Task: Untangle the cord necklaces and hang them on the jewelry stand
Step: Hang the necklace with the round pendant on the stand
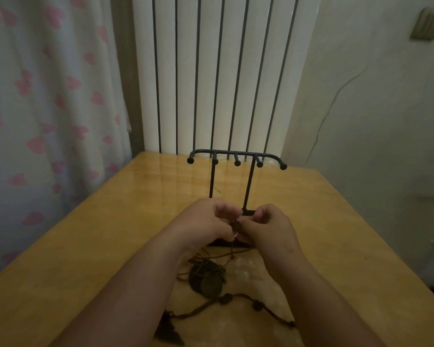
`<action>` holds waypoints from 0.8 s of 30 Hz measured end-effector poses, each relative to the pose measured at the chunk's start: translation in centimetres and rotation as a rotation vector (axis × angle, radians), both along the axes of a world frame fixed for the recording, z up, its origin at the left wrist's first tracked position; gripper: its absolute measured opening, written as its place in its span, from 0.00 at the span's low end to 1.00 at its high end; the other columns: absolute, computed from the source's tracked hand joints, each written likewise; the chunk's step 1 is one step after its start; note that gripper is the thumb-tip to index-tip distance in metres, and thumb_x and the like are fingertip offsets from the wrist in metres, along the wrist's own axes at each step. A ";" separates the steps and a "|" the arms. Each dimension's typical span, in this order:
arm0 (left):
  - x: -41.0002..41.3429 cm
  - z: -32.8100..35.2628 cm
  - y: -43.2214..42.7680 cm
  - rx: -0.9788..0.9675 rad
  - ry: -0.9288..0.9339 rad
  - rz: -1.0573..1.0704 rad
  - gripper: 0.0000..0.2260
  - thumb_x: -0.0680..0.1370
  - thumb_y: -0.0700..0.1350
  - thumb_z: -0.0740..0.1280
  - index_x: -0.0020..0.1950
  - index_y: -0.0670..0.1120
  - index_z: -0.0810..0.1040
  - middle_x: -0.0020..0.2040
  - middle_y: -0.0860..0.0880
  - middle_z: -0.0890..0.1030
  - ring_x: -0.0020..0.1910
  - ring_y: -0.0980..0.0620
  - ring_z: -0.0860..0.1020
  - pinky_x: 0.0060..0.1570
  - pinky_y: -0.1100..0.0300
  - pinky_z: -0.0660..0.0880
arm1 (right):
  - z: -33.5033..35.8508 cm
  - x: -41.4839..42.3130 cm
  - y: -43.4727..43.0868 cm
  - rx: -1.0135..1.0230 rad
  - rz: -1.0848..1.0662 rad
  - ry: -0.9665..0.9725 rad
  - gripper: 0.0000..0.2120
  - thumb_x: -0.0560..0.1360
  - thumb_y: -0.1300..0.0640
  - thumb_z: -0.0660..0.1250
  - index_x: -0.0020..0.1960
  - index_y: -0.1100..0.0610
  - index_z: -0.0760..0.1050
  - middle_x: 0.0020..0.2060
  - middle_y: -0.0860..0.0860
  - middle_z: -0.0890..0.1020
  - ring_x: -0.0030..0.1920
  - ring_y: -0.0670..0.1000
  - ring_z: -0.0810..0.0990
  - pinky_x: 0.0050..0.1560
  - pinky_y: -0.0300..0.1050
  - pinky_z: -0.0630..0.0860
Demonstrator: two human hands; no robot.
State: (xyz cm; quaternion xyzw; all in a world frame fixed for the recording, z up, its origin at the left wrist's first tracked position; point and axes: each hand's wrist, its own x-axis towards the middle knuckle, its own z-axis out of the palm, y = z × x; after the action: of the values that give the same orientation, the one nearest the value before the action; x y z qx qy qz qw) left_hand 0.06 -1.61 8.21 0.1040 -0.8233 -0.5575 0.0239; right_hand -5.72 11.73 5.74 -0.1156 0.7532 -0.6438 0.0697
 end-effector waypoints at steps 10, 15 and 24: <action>-0.9 0.8 0.6 -0.045 0.247 0.271 0.04 0.80 0.43 0.65 0.52 0.51 0.78 0.45 0.51 0.83 0.39 0.56 0.82 0.35 0.64 0.77 | 0.1 0.4 -0.5 0.035 0.247 -0.112 0.09 0.73 0.63 0.70 0.52 0.54 0.79 0.43 0.51 0.86 0.40 0.51 0.82 0.39 0.46 0.78; -0.7 1.4 0.1 0.269 0.277 0.383 0.06 0.83 0.43 0.58 0.56 0.50 0.74 0.47 0.49 0.84 0.47 0.50 0.82 0.41 0.56 0.78 | 1.2 0.5 -0.5 0.049 0.238 -0.064 0.06 0.79 0.57 0.65 0.50 0.54 0.81 0.40 0.49 0.86 0.32 0.45 0.77 0.33 0.41 0.74; -0.2 2.0 -0.9 0.747 0.229 0.339 0.06 0.82 0.40 0.60 0.56 0.45 0.75 0.47 0.41 0.80 0.35 0.49 0.78 0.29 0.60 0.73 | 1.9 0.0 -1.2 0.163 0.158 0.108 0.11 0.78 0.50 0.65 0.42 0.53 0.82 0.28 0.45 0.79 0.32 0.45 0.74 0.37 0.44 0.71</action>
State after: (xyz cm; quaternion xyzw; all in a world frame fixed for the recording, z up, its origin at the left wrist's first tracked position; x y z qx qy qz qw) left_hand -0.16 -2.54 10.23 0.1771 -0.5282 -0.8135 0.1671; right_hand -5.69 10.53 7.62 -0.2030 0.7942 -0.5659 0.0886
